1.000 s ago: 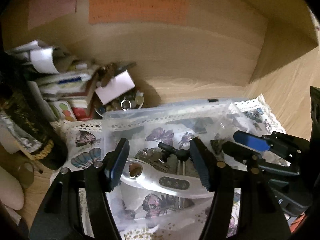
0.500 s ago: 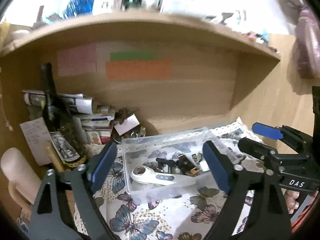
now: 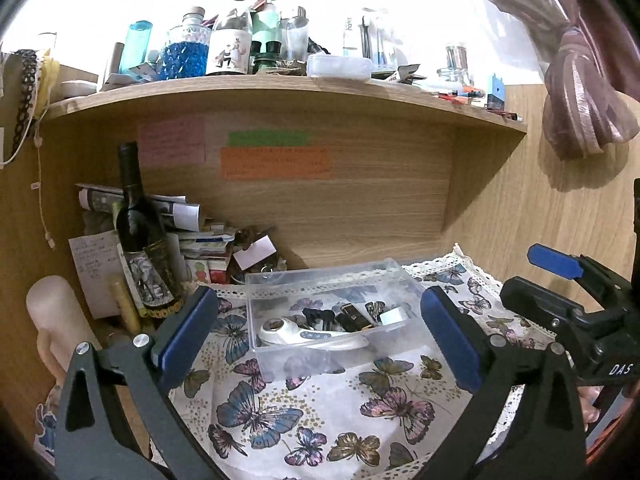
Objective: Organize rigid objects
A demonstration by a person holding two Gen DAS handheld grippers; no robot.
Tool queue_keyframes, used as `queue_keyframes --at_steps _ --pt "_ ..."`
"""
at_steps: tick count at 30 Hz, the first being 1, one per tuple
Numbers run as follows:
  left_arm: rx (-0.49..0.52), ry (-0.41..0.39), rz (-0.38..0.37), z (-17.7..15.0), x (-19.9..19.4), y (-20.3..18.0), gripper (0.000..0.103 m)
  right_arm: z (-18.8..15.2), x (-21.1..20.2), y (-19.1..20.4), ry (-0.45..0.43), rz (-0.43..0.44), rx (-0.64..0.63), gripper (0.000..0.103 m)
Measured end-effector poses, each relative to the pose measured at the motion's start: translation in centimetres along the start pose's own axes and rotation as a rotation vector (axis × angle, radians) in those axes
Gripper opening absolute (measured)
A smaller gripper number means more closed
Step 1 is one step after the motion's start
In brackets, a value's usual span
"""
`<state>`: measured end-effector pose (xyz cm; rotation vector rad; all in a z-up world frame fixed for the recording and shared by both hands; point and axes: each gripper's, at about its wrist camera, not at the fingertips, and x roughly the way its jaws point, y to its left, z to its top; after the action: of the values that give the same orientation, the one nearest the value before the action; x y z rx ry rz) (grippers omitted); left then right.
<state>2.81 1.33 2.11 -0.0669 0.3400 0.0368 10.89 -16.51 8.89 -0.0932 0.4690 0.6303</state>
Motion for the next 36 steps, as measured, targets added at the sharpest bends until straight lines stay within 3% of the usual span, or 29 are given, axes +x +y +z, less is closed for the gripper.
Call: queue_keyframes --at_steps 36 --pt "0.012 -0.043 -0.006 0.0 -1.5 -0.7 0.103 -0.2 -1.4 0.5 -0.029 0.002 0.012 0.101"
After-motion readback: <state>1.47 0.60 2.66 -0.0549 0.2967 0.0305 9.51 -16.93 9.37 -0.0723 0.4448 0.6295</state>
